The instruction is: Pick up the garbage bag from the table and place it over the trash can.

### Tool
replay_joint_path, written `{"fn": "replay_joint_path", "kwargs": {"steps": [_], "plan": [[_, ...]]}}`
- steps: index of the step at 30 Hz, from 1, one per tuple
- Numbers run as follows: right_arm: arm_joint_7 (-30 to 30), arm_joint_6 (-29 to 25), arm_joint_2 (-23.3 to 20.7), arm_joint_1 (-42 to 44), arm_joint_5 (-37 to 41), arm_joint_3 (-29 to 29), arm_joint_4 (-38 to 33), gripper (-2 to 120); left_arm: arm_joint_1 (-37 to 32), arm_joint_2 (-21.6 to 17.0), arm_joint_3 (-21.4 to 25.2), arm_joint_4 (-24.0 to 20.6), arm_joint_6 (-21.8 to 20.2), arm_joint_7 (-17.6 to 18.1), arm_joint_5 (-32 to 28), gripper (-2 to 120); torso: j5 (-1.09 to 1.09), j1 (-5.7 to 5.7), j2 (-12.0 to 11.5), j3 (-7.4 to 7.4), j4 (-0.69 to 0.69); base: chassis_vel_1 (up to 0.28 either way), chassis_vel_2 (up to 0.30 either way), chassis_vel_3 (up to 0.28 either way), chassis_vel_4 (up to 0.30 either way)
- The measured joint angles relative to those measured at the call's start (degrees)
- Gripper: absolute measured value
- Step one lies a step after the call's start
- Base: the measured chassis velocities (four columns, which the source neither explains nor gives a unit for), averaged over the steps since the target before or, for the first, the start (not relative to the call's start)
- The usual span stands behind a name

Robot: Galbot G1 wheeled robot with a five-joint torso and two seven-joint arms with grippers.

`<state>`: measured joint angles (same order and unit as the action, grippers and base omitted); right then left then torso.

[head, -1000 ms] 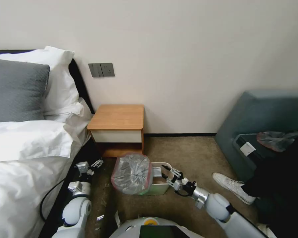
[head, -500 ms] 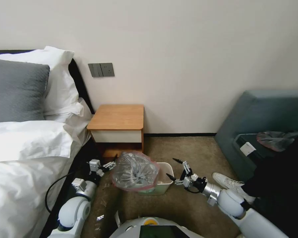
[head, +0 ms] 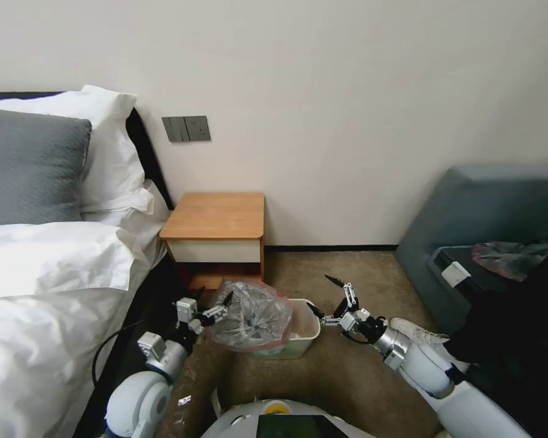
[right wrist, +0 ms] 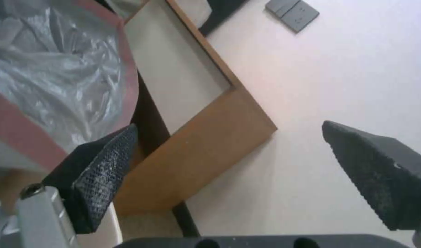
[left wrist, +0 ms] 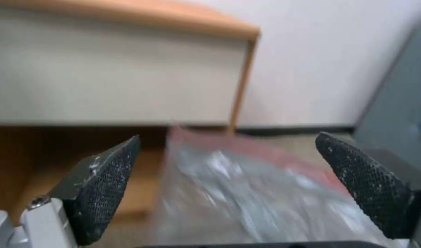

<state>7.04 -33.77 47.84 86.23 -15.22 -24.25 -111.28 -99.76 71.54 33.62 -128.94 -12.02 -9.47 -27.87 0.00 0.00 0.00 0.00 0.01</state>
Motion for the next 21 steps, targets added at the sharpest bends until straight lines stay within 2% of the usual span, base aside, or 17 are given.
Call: {"fn": "replay_joint_path", "kwargs": {"steps": [4,13,18,21], "plan": [[-0.02,-0.50,0.66,0.02,0.06,0.27,-0.05,100,-1.37,0.20,-3.64,-0.03,-4.15,2.39,-2.36,97,0.00,0.00,0.00,0.00,-0.01,0.000,0.000,0.000,0.000],[0.23,-1.02,0.22,-0.19,0.42,0.80,-0.29,100,-1.54,2.43,-6.62,3.44,-6.03,7.36,-1.37,95,0.00,0.00,0.00,0.00,-0.01,0.000,0.000,0.000,0.000],[0.39,-1.26,0.15,-0.18,0.48,1.06,-0.29,100,-1.55,3.55,-7.89,4.11,-7.03,7.82,-2.73,95,0.00,0.00,0.00,0.00,0.00,0.000,0.000,0.000,0.000],[0.46,-1.32,0.16,-0.26,0.49,1.30,-0.29,100,-1.48,4.39,-9.06,3.69,-7.82,7.90,-6.16,94,0.00,0.00,0.00,0.00,-0.01,0.000,0.000,0.000,0.000]]}}
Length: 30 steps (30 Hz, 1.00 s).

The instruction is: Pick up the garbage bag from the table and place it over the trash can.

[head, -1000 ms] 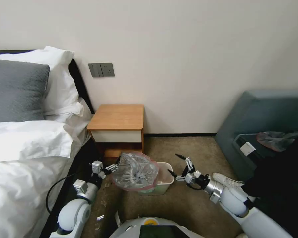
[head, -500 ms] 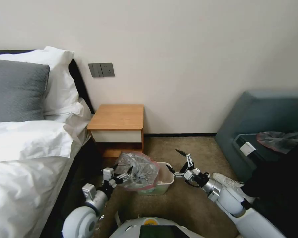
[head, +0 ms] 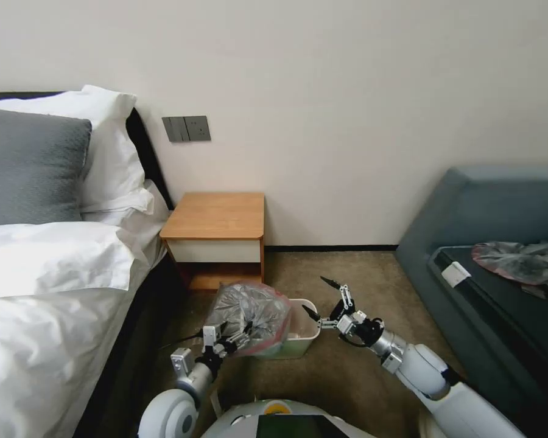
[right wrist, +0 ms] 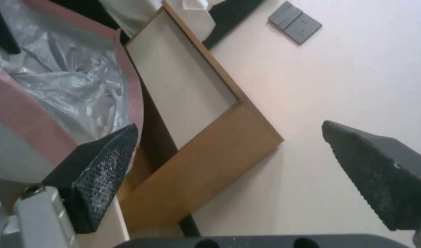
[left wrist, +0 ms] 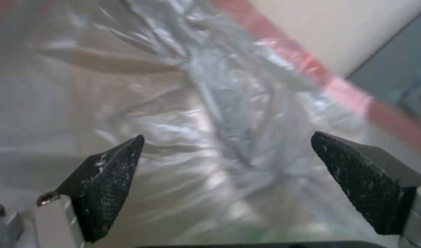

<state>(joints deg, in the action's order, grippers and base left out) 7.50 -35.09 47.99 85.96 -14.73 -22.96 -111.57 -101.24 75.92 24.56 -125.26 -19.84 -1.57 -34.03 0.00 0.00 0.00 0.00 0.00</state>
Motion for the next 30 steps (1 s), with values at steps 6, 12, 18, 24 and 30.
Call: {"fn": "replay_joint_path", "kwargs": {"steps": [6,12,18,24,30], "plan": [[0.14,-0.03,0.19,-0.09,-0.02,0.27,-0.14,100,0.25,0.58,-0.26,-0.18,-0.12,0.02,-2.76,93,0.00,0.00,0.00,0.00,0.00,0.000,0.000,0.000,0.000],[0.46,-0.15,0.84,0.14,-0.17,0.36,-0.42,100,0.88,1.63,-1.05,0.76,-0.08,0.02,-4.83,93,0.00,0.00,0.00,0.00,0.00,0.000,0.000,0.000,0.000],[0.74,-0.18,1.02,0.39,-0.26,0.35,-0.64,100,1.77,2.74,-2.44,1.58,0.16,0.06,-6.48,92,0.00,0.00,0.00,0.00,0.00,0.000,0.000,0.000,0.000],[0.87,-0.19,1.34,0.33,-0.31,0.36,-0.62,100,1.55,3.03,-2.31,0.45,1.82,0.02,-5.03,92,0.01,0.00,0.00,0.00,0.00,0.000,0.000,0.000,0.000],[1.10,-0.23,1.84,-0.06,-0.34,0.63,0.06,100,1.82,3.43,-0.14,-0.86,2.96,1.28,-3.46,92,0.00,0.00,0.00,0.00,0.00,0.000,0.000,0.000,0.000]]}}
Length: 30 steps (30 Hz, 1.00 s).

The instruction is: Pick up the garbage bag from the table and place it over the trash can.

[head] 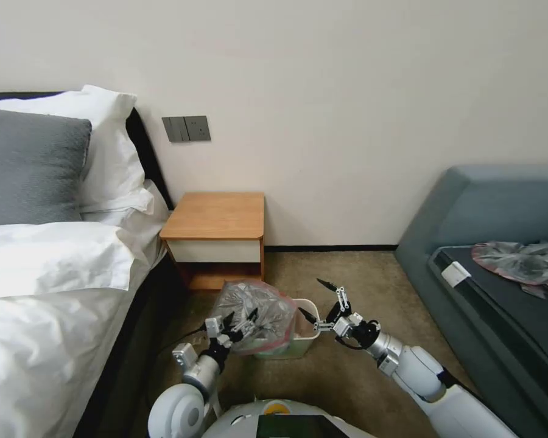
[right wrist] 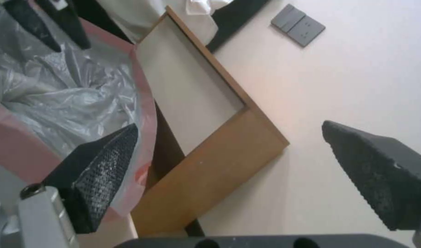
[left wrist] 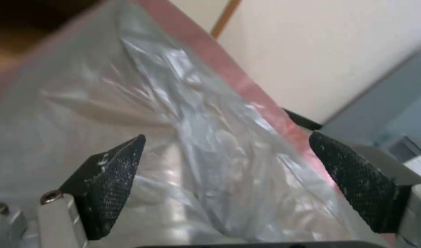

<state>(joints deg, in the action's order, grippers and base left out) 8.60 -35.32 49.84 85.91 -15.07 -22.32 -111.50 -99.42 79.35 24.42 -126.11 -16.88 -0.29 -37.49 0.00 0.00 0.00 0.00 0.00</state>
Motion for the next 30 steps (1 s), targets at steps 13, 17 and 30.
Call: {"fn": "replay_joint_path", "kwargs": {"steps": [13,17,30], "plan": [[0.21,-0.12,0.22,0.76,-0.13,-0.02,-0.15,100,1.42,-0.50,-0.19,4.89,-2.00,1.96,12.20,93,0.00,0.00,0.00,0.00,-0.01,0.000,0.000,0.000,0.000],[0.22,-0.13,0.35,0.90,-0.20,-0.04,-0.26,100,1.56,-0.50,-0.34,4.27,-4.23,2.15,11.91,92,0.00,0.00,0.00,0.00,0.00,0.000,0.000,0.000,0.000],[0.40,-0.13,1.27,1.63,-0.78,0.02,-1.04,100,3.08,-0.44,-0.09,4.78,-9.27,0.42,14.11,92,0.00,0.00,0.00,0.00,0.00,0.000,0.000,0.000,0.000]]}}
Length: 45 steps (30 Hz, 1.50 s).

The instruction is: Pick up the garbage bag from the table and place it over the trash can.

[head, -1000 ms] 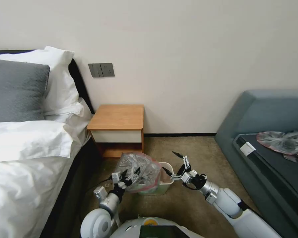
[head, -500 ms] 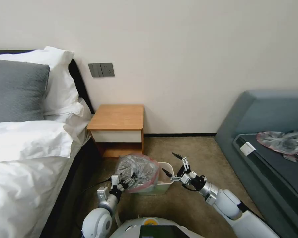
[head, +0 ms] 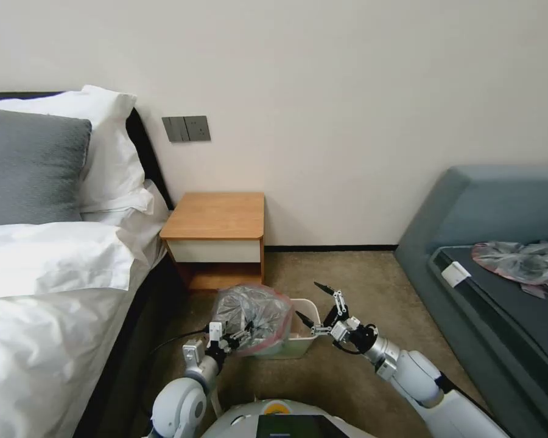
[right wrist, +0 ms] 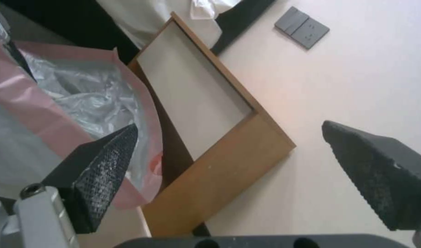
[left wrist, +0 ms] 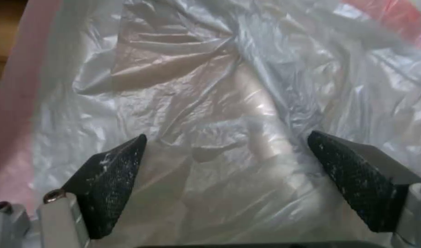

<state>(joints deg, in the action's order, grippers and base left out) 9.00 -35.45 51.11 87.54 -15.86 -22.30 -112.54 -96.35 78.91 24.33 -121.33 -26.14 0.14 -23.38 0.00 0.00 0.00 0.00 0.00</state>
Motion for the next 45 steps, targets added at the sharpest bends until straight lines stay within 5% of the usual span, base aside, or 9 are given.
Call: {"fn": "replay_joint_path", "kwargs": {"steps": [8,24,30,34,38,39,42,45], "plan": [[0.04,-0.18,0.55,0.68,-0.66,-0.14,-0.34,100,1.41,0.15,0.73,1.20,-1.15,-1.65,1.33,72,0.00,0.00,0.00,0.00,0.00,0.000,0.000,0.000,0.000],[0.27,-0.75,1.55,1.93,-1.79,-0.34,-1.11,100,2.21,0.14,0.09,3.41,-0.41,-4.23,4.54,12,-0.01,0.00,0.01,0.01,0.00,0.000,0.000,0.000,0.000],[0.28,-0.78,1.62,1.93,-1.85,-0.31,-1.32,100,1.26,0.25,-0.24,3.18,1.82,-3.35,6.31,10,0.02,0.00,0.00,0.00,0.00,0.000,0.000,0.000,0.000],[0.12,-0.77,1.69,1.86,-1.49,-0.09,-1.88,100,0.06,0.33,-0.34,2.80,6.04,-1.88,8.66,10,0.04,0.00,0.00,0.00,-0.02,0.000,0.000,0.000,0.000],[-1.89,2.38,2.24,2.11,3.80,2.18,-5.14,100,-1.90,0.68,0.24,2.42,18.23,-0.43,12.84,10,0.02,0.00,0.00,0.00,0.01,0.000,0.000,0.000,0.000],[-1.89,2.38,2.24,2.11,3.80,2.18,-5.14,100,-1.90,0.68,0.24,2.42,18.23,-0.43,12.84,10,0.02,0.00,0.00,0.00,0.01,0.000,0.000,0.000,0.000],[-4.72,9.42,3.33,3.49,10.92,5.51,-10.09,100,-2.48,0.95,0.45,2.33,25.92,0.05,13.17,10,0.02,0.00,0.00,0.00,0.01,0.000,0.000,0.000,0.000],[-6.45,15.84,4.36,4.07,17.89,8.26,-14.09,100,-2.32,0.94,0.41,2.40,29.09,0.08,13.23,10,0.01,0.00,0.00,0.00,-0.02,0.000,0.000,0.000,0.000]]}}
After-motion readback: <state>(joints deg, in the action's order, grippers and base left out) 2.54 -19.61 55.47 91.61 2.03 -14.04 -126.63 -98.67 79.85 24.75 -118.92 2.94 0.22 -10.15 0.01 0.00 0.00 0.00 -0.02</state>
